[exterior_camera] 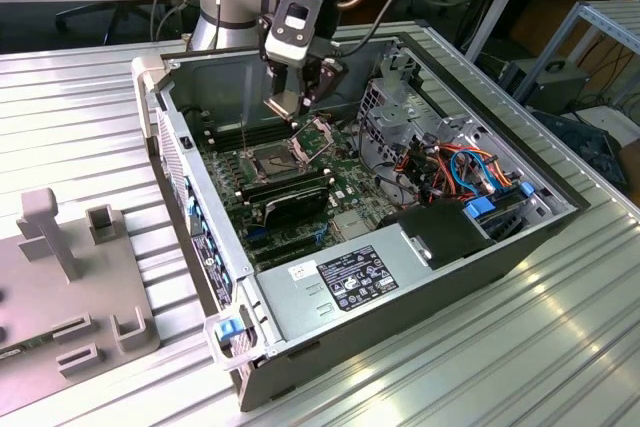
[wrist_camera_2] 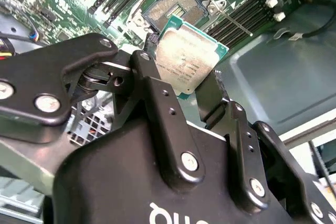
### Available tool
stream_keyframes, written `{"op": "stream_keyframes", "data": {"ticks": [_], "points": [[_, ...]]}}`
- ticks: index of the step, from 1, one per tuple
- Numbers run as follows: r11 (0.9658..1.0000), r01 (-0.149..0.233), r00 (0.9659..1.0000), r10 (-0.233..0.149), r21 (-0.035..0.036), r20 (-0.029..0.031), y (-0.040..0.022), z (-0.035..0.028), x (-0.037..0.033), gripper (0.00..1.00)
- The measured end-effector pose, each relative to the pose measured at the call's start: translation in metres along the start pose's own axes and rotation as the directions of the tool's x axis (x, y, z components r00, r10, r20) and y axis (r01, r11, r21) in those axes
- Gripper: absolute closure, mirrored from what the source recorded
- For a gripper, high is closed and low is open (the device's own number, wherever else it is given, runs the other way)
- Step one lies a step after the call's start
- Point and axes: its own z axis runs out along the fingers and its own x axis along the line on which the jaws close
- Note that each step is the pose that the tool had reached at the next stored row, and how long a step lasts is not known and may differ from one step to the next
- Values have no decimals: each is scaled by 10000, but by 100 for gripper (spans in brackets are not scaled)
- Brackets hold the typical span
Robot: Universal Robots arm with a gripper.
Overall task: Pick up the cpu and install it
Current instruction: 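Place the cpu into insertion slot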
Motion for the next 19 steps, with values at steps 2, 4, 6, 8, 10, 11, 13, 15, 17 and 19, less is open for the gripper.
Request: {"op": "stream_keyframes", "data": {"ticks": [2,4,6,8,10,11,13,15,17,19], "points": [[9994,-337,9994,337,-9,5,0,2,0,45],[9971,-756,9971,756,-20,12,0,4,0,45],[9948,-1018,9948,1018,-26,16,0,6,0,45],[9909,-1345,9909,1346,-35,20,0,8,0,45],[9848,-1734,9848,1734,-46,26,0,10,0,45],[9824,-1867,9824,1867,-50,27,0,11,0,45],[9770,-2132,9770,2133,-57,30,0,13,0,45],[9735,-2285,9735,2285,-61,33,0,13,0,45],[9735,-2288,9735,2288,-61,32,0,13,0,45],[9734,-2288,9735,2288,-62,32,0,13,0,45]]}}
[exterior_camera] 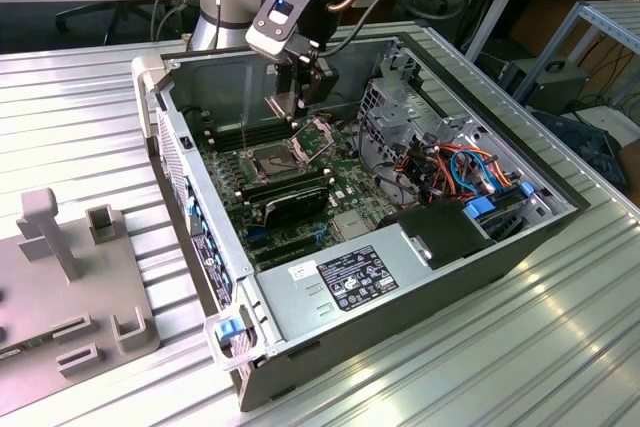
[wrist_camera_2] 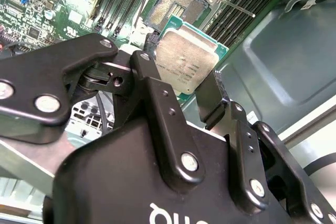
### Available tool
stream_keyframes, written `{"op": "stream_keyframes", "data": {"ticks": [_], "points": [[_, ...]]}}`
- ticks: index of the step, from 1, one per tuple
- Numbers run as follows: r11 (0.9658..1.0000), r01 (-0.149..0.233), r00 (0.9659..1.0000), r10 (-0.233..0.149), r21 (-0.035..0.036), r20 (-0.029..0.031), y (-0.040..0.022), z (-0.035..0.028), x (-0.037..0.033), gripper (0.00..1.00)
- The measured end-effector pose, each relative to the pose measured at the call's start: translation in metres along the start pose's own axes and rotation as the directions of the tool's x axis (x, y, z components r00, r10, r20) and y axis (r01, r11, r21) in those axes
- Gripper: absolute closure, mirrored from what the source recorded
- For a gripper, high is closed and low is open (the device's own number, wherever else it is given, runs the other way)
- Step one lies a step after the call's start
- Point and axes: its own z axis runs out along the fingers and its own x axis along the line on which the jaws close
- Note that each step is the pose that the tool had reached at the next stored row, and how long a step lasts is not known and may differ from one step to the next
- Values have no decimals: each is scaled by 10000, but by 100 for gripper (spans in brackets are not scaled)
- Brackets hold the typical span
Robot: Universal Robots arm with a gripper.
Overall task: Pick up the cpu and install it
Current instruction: 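Place the cpu into insertion slot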
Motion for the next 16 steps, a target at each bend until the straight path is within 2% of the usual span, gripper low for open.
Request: {"op": "stream_keyframes", "data": {"ticks": [6,10,16], "points": [[10000,1,10000,-1,0,0,-1,57,-1,45],[10000,0,10000,0,0,0,-3,152,-4,45],[10000,1,10000,-1,-3,2,-9,246,-6,45]]}}
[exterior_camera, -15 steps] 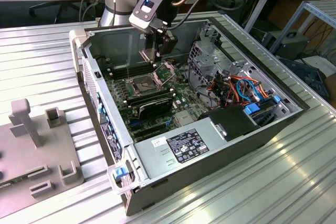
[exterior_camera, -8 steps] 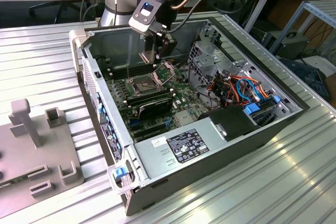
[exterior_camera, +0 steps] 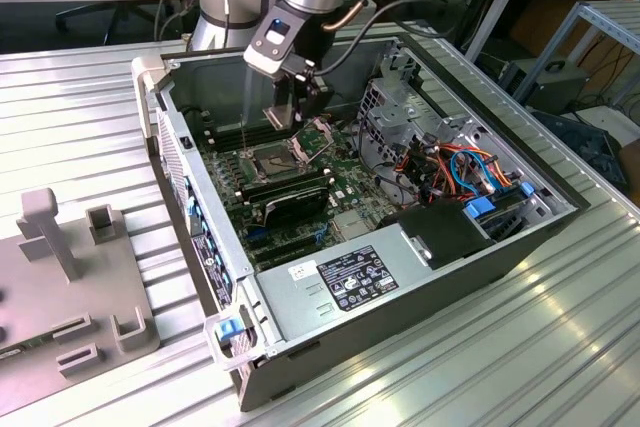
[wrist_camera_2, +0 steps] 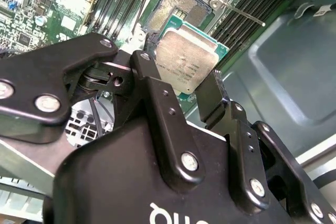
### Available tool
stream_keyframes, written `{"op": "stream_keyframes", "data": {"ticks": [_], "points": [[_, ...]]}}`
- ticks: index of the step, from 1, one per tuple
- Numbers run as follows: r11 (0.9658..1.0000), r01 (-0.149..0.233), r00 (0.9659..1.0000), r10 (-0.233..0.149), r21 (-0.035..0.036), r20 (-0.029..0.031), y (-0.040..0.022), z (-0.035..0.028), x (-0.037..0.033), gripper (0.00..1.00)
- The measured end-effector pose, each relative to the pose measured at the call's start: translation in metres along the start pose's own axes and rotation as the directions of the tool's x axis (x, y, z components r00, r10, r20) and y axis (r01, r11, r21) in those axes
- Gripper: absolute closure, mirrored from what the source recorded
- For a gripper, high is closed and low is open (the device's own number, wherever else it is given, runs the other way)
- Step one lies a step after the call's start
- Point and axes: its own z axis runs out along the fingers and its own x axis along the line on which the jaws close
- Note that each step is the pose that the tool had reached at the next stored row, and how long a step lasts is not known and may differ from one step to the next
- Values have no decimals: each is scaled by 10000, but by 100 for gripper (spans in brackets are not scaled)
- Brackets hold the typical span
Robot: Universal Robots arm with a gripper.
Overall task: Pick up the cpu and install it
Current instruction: 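Place the cpu into insertion slot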
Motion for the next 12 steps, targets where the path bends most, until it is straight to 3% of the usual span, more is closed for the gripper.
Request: {"op": "stream_keyframes", "data": {"ticks": [12], "points": [[10000,0,10000,0,1,11,-5,268,-7,45]]}}
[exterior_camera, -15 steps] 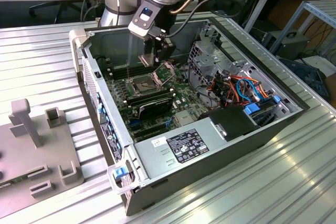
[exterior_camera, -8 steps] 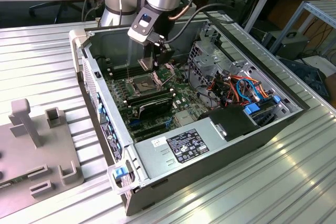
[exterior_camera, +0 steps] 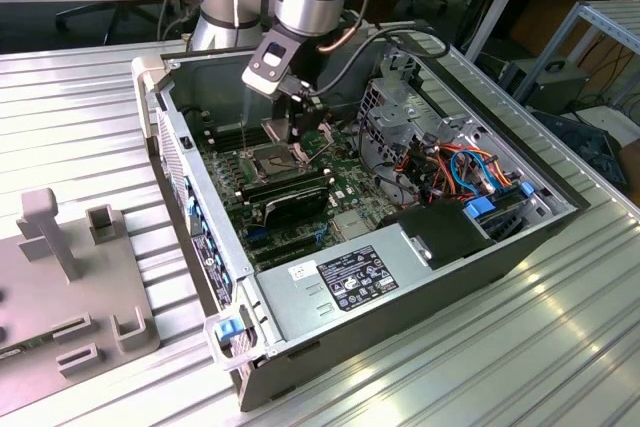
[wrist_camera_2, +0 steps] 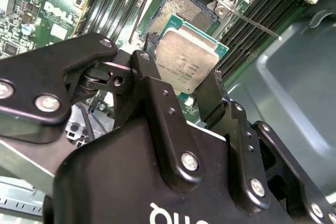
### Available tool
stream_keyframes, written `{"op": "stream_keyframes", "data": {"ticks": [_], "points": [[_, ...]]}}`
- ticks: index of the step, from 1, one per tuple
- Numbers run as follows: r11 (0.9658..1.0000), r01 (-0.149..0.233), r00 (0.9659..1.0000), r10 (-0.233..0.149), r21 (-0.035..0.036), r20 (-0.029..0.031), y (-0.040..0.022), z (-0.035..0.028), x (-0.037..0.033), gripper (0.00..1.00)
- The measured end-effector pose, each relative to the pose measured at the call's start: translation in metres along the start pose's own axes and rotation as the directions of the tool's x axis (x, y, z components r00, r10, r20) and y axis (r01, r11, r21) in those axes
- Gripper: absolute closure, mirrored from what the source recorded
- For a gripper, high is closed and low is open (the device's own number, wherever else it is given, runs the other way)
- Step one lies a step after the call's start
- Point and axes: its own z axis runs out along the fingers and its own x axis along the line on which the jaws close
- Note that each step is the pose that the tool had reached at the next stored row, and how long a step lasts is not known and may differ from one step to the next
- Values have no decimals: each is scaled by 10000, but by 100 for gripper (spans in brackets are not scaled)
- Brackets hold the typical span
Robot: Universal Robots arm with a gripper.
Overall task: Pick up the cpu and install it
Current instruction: 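Place the cpu into insertion slot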
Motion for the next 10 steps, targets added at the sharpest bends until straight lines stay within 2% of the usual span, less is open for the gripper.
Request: {"op": "stream_keyframes", "data": {"ticks": [4,10], "points": [[10000,0,10000,0,-1,-1,-1,60,-1,45],[10000,0,10000,0,0,0,-1,68,-2,45]]}}
